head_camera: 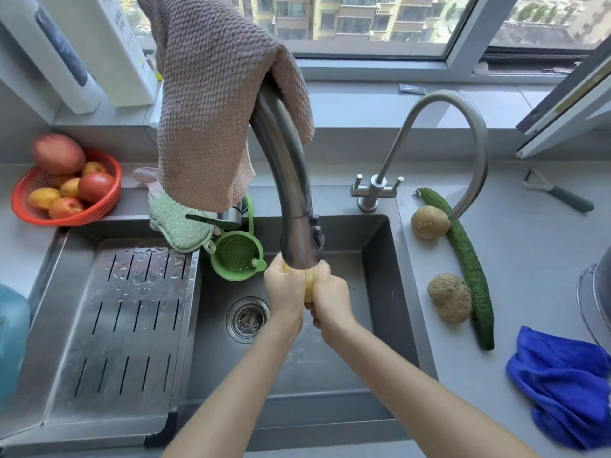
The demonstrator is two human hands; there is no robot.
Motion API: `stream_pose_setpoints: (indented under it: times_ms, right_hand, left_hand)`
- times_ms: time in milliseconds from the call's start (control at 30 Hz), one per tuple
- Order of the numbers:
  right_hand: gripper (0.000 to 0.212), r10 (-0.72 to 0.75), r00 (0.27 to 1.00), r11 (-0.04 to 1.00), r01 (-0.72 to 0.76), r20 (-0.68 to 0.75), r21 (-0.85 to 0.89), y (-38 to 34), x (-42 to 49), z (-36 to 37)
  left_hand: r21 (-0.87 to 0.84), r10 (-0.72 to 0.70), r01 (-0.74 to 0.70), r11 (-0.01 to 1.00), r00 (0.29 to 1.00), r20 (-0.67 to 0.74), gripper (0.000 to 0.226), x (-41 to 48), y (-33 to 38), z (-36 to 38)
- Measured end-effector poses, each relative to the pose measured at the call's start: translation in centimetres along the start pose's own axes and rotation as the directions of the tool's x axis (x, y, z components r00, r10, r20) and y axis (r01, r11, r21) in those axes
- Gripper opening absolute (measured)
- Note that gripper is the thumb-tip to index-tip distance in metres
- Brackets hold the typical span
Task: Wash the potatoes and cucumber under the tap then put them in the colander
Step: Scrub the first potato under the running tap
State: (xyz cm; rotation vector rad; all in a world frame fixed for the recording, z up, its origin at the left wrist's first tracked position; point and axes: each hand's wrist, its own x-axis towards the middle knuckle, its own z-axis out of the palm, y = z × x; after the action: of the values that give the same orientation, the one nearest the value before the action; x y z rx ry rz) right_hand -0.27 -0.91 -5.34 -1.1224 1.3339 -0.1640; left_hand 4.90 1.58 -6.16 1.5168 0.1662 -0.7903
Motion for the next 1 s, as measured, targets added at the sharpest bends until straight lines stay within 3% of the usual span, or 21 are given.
stream_pose_setpoints:
  times_ms: [67, 133, 200, 267, 300, 367, 433, 500, 567, 633, 667, 733, 833, 933, 1000]
  right_hand:
    - [0.038, 0.24, 0.965, 0.966, -0.248, 0.104, 0.07, -1.1, 0.5, -0.5]
    - [0.039, 0.43, 0.845, 0.89, -0.456, 0.319, 0.008, -1.8, 1.2, -1.9]
    - [0.046, 0.535, 0.696, 0.833, -0.529, 0.479, -0.163, -1.8, 1.6, -3.1]
    - [0.053, 0.558, 0.636, 0.816, -0.536, 0.533, -0.215, -1.5, 1.4, -3.1]
    - [0.056, 0.546, 0.675, 0.824, -0.54, 0.497, -0.17, -1.4, 1.2, -2.6]
    - [0.055, 0.458, 0.84, 0.883, -0.469, 0.291, -0.034, -1.3, 0.7, -1.0]
    - [0.051, 0.16, 0.987, 0.984, -0.16, 0.003, -0.081, -0.7, 0.2, 0.4]
    - [0.053, -0.207, 0.969, 0.933, 0.154, -0.134, -0.326, 0.2, -0.6, 0.6]
    - [0.051, -0.434, 0.901, 0.753, 0.373, 0.016, -0.542, 1.3, -0.8, -0.1]
    - [0.062, -0.477, 0.84, 0.504, 0.501, 0.256, -0.703, 2.1, -0.8, -1.4]
    - [0.067, -0.477, 0.81, 0.419, 0.552, 0.342, -0.721, 2.4, -0.4, -2.2]
    - [0.066, -0.476, 0.769, 0.404, 0.622, 0.426, -0.671, 2.8, 0.8, -3.9]
    - [0.061, -0.403, 0.818, 0.636, 0.573, 0.41, -0.517, 2.6, 1.2, -5.7]
    - [0.054, -0.347, 0.875, 0.69, 0.483, 0.339, -0.539, 2.6, 1.3, -6.1]
    - [0.05, -0.258, 0.917, 0.784, 0.383, 0.304, -0.489, 3.0, 1.4, -6.3]
  left_hand:
    - [0.121, 0.177, -0.179, 0.976, 0.984, 0.032, 0.018, -0.4, 0.0, -0.7]
    - [0.235, 0.311, -0.359, 0.903, 0.926, 0.216, 0.039, -0.6, 0.0, -2.3]
    - [0.262, 0.323, -0.461, 0.848, 0.841, 0.434, 0.035, -0.5, 0.4, -3.7]
    - [0.274, 0.296, -0.474, 0.837, 0.813, 0.502, 0.027, -0.4, 0.7, -4.0]
    - [0.262, 0.288, -0.427, 0.865, 0.852, 0.438, 0.02, -0.3, 0.7, -3.7]
    - [0.211, 0.232, -0.265, 0.941, 0.958, 0.168, 0.013, 0.6, -0.2, -2.6]
    - [0.115, 0.071, -0.059, 0.992, 0.993, -0.097, 0.022, 1.4, -0.8, -1.3]
    - [-0.06, -0.198, 0.19, 0.98, 0.966, -0.165, 0.03, 2.2, -0.6, -1.1]
    - [-0.159, -0.483, 0.47, 0.868, 0.874, -0.057, 0.026, 3.1, -0.2, -1.3]
    - [-0.043, -0.671, 0.672, 0.74, 0.741, 0.03, 0.027, 4.0, -0.5, -1.9]
    - [0.011, -0.706, 0.707, 0.707, 0.705, 0.065, 0.028, 4.1, -0.8, -2.3]
    - [0.043, -0.718, 0.72, 0.693, 0.683, 0.133, 0.029, 4.0, -1.2, -2.6]
    - [0.047, -0.63, 0.637, 0.77, 0.744, 0.222, 0.031, 2.5, -1.0, -2.0]
    - [0.159, -0.468, 0.441, 0.884, 0.837, 0.282, 0.033, 0.7, -1.1, -1.9]
    - [0.214, -0.372, 0.312, 0.926, 0.849, 0.374, 0.023, 0.2, -1.4, -2.4]
